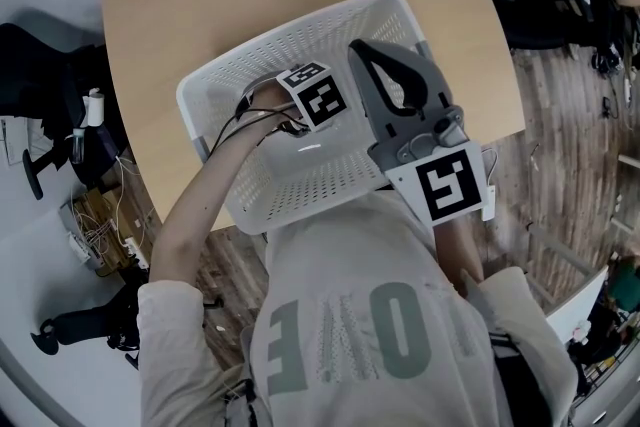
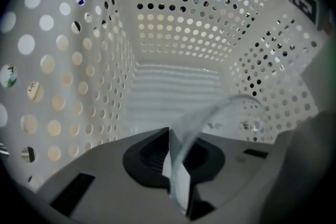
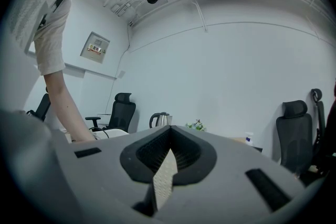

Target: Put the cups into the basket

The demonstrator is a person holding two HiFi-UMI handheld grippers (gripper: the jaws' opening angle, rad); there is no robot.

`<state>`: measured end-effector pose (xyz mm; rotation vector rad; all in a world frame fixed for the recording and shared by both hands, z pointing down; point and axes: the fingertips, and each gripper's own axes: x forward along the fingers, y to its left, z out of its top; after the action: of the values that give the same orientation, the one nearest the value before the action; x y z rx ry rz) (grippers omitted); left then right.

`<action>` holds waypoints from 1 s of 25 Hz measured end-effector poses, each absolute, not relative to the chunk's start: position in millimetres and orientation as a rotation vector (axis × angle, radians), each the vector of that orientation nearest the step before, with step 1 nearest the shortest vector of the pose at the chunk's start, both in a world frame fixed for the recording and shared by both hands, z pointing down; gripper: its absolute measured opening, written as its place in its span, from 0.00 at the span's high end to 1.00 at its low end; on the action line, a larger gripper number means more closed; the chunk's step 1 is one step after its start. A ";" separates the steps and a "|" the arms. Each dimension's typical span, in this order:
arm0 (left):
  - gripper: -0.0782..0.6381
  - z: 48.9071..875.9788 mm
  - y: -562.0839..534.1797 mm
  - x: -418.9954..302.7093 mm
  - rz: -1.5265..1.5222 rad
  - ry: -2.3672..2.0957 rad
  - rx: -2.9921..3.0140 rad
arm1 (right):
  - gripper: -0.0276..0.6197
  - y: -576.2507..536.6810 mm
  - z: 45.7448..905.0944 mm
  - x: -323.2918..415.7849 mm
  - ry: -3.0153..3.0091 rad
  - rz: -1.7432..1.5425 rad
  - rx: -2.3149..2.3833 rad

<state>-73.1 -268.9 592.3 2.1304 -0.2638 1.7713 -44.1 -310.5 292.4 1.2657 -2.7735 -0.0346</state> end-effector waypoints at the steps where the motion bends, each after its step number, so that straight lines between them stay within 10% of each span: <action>1: 0.84 591.0 -270.2 -71.2 1.773 -0.266 2.144 | 0.96 -310.3 292.4 -43.8 -2.774 -0.035 1.266; 25: 0.73 534.6 -288.8 -79.0 1.805 -0.503 2.252 | 0.96 -282.4 264.8 -51.0 -2.808 -0.176 1.229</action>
<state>-79.0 -288.8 534.6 2.2525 -0.5026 1.8046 -51.0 -282.4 264.8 1.2293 -2.8084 -0.1758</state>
